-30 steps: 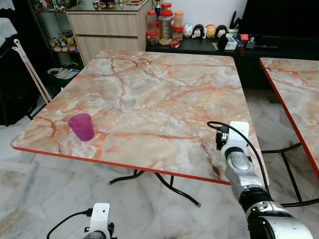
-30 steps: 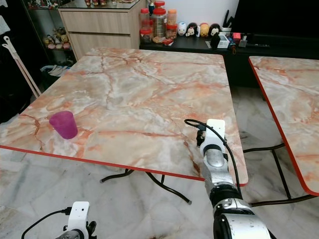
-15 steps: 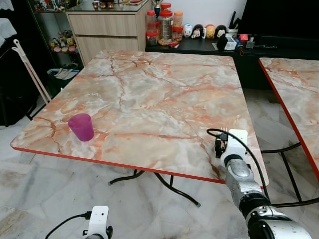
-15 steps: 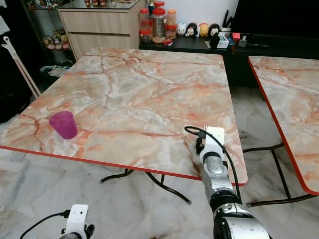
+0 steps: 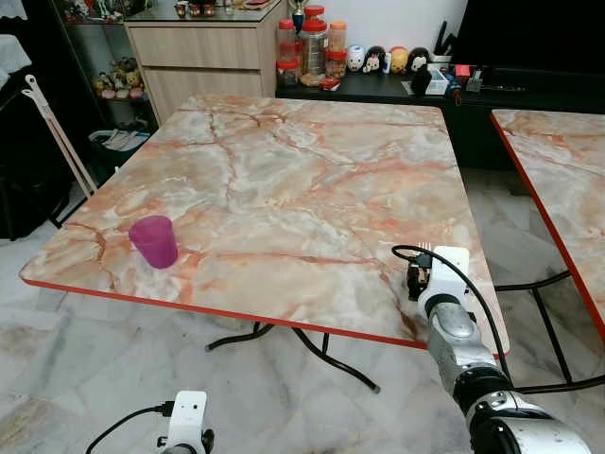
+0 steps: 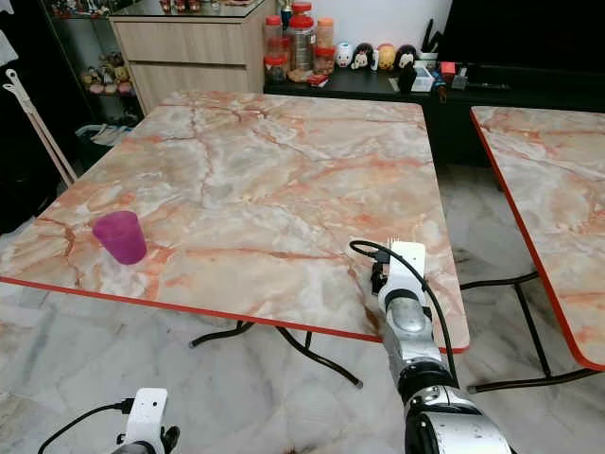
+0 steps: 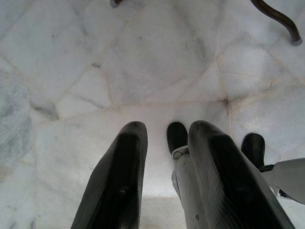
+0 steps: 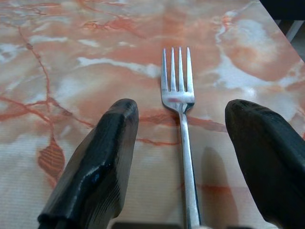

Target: Setting the table

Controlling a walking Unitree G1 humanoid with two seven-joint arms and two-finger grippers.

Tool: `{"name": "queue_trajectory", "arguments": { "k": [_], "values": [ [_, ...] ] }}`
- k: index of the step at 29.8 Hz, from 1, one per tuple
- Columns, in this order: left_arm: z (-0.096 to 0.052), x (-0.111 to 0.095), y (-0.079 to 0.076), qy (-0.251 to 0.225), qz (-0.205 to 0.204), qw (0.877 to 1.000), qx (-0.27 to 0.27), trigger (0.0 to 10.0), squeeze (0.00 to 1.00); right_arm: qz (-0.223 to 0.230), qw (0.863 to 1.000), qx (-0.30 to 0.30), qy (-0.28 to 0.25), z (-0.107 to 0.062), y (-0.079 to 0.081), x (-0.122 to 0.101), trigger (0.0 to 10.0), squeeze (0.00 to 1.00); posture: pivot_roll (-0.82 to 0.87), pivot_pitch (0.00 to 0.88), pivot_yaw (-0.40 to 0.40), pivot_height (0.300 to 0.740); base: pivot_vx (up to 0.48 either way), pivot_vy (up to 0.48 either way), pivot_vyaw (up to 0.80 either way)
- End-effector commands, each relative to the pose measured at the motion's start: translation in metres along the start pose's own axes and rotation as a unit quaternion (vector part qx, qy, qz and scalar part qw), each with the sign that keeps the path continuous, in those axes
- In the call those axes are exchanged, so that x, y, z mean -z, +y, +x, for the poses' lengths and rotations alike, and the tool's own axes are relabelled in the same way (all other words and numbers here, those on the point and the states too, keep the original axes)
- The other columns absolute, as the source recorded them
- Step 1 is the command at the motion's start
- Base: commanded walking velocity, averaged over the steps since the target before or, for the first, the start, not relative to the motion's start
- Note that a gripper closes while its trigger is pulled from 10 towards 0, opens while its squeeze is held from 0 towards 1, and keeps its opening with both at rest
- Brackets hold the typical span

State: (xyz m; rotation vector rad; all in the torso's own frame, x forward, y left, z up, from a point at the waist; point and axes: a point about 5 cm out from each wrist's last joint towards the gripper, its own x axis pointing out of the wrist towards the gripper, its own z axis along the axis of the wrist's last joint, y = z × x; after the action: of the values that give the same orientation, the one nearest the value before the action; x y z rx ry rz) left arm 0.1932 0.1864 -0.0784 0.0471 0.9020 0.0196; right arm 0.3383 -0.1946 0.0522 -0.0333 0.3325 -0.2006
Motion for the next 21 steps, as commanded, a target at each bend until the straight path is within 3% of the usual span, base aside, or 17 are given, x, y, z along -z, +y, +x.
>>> {"name": "queue_trajectory", "arguments": {
  "k": [1, 13, 14, 15, 16, 18, 21],
  "values": [
    [-0.0009, 0.0049, 0.0027, 0.012, 0.008, 1.000, 0.000, 10.0, 0.00, 0.006, 1.000, -0.002, 0.012, -0.0011, 0.0020, 0.0054, 10.0, 0.00, -0.07, 0.000, 0.009, 0.740, 0.000, 0.000, 0.00],
    [-0.0003, 0.0023, 0.0026, 0.011, 0.006, 1.000, 0.000, 10.0, 0.00, 0.016, 0.999, -0.006, 0.029, -0.0029, 0.0019, 0.0136, 10.0, 0.00, -0.07, 0.000, 0.011, 0.740, 0.000, 0.000, 0.00],
    [-0.0002, 0.0022, 0.0025, 0.011, 0.006, 1.000, 0.000, 10.0, 0.00, 0.017, 0.999, -0.005, 0.029, -0.0029, 0.0018, 0.0137, 9.5, 0.00, -0.07, 0.000, 0.011, 0.740, 0.000, 0.000, 0.00],
    [-0.0002, 0.0022, 0.0026, 0.011, 0.006, 1.000, 0.000, 10.0, 0.00, 0.017, 0.999, -0.005, 0.029, -0.0029, 0.0017, 0.0136, 5.5, 0.00, -0.07, 0.000, 0.011, 0.740, 0.000, 0.000, 0.00],
    [-0.0002, 0.0022, 0.0026, 0.011, 0.006, 1.000, 0.000, 10.0, 0.00, 0.017, 0.999, -0.005, 0.029, -0.0029, 0.0017, 0.0136, 5.5, 0.00, -0.07, 0.000, 0.011, 0.740, 0.000, 0.000, 0.00],
    [-0.0002, 0.0023, 0.0021, 0.011, 0.005, 1.000, 0.000, 10.0, 0.00, 0.017, 0.999, -0.004, 0.029, -0.0028, 0.0016, 0.0133, 3.9, 0.00, -0.06, 0.000, 0.008, 0.740, 0.000, 0.000, 0.00],
    [-0.0005, 0.0036, 0.0019, 0.012, 0.003, 1.000, 0.000, 10.0, 0.00, 0.020, 0.999, 0.000, 0.025, -0.0027, 0.0013, 0.0123, 3.0, 0.00, -0.07, 0.000, 0.008, 0.740, 0.000, 0.000, 0.00]
  ]
}}
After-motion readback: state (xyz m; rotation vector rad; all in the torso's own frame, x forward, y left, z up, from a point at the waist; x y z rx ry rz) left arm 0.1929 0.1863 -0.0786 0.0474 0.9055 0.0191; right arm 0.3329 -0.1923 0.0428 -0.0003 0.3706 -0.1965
